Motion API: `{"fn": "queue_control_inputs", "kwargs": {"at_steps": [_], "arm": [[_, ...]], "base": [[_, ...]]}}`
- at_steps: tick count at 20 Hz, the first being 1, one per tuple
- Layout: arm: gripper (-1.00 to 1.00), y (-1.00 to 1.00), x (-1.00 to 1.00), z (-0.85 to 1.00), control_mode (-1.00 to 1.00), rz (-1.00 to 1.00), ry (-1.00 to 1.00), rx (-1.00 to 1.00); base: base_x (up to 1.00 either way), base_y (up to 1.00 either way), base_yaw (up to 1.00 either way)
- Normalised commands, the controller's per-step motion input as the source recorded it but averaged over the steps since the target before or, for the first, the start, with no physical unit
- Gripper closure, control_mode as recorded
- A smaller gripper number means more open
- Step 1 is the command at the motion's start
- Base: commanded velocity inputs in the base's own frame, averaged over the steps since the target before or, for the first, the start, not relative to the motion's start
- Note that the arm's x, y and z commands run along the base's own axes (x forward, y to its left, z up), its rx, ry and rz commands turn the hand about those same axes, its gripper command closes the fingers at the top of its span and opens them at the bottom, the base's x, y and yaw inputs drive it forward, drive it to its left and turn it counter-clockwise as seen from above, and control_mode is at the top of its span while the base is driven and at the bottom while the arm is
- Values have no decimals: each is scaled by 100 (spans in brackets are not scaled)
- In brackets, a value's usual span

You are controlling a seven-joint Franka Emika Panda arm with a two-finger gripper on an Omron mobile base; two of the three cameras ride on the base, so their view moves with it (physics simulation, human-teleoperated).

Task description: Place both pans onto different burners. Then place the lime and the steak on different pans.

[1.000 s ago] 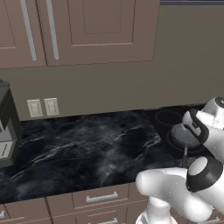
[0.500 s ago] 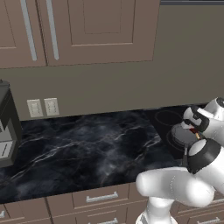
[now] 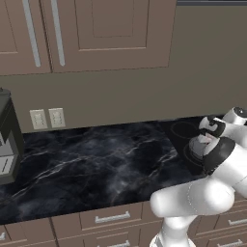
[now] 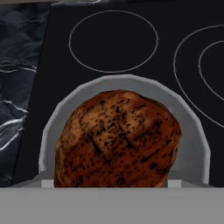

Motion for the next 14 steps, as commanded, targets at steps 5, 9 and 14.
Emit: {"fn": "queue_control_inputs", "kwargs": {"at_steps": [5, 9, 14], "arm": [[100, -6, 13, -25, -100, 0, 8, 0], [100, -12, 21, -5, -100, 0, 1, 0], [100, -10, 20, -19, -100, 0, 3, 0]], "base": [[0, 0, 0], [0, 0, 0], [0, 0, 0]]}}
